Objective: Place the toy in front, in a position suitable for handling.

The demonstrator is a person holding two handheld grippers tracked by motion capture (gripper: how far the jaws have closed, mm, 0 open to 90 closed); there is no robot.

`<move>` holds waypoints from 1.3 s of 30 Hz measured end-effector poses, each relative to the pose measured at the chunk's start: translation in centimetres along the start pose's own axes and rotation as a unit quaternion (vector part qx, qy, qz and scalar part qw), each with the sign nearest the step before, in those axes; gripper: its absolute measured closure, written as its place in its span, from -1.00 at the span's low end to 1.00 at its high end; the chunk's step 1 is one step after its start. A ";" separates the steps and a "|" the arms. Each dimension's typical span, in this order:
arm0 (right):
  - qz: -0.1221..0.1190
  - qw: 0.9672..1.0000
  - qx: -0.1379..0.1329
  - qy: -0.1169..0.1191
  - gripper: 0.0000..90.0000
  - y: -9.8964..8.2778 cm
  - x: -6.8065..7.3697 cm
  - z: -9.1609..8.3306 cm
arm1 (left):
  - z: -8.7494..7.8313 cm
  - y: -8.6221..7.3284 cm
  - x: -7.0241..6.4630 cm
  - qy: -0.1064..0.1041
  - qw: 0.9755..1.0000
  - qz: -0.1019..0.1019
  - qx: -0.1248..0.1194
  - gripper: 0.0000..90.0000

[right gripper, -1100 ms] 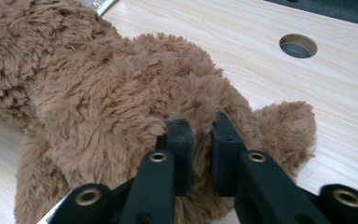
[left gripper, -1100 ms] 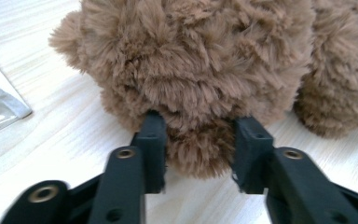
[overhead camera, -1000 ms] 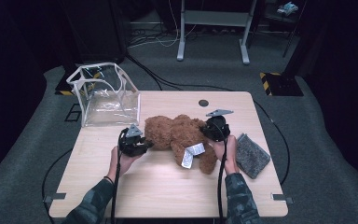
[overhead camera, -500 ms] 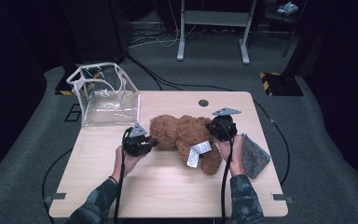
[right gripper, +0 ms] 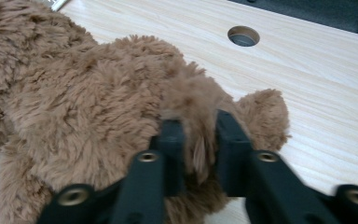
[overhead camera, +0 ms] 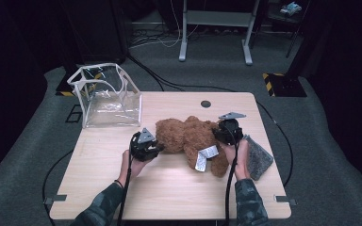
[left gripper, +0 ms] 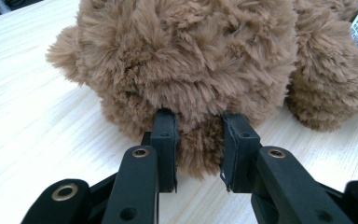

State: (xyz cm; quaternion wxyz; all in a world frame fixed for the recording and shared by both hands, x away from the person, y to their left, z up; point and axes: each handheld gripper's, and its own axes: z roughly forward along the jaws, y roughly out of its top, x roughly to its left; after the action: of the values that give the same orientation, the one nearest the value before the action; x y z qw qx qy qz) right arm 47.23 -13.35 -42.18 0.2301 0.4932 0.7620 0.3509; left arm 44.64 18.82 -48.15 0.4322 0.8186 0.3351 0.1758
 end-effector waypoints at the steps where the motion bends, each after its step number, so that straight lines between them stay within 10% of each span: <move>1: -0.001 1.000 -0.001 0.002 0.47 0.0 -0.1 -0.1 | -0.1 0.0 0.1 -0.002 1.000 0.001 0.004 0.54; 10: 0.011 1.000 -0.007 -0.002 -0.29 -1.3 -2.2 -3.1 | -0.3 -0.5 0.3 0.008 1.000 -0.010 0.002 0.21; 17: 0.033 0.998 0.026 -0.043 -0.40 -4.6 -4.9 -4.3 | -0.3 -1.3 0.4 0.010 1.000 -0.023 0.012 -0.03; 26: 0.073 0.986 0.099 -0.111 -0.51 -9.2 -7.8 -2.6 | -0.9 -1.3 0.4 0.010 1.000 -0.022 0.005 0.05; 39: 0.096 0.983 0.115 -0.111 -0.59 -10.6 -8.7 -1.5 | -0.6 -1.4 0.2 0.006 1.000 -0.017 0.005 0.27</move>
State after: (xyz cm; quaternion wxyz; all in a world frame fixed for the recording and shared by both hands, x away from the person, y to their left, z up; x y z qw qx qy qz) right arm 43.48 -24.55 -49.26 0.2200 0.6233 0.7158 0.2251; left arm 43.88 19.83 -48.93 0.4287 0.8139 0.3525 0.1720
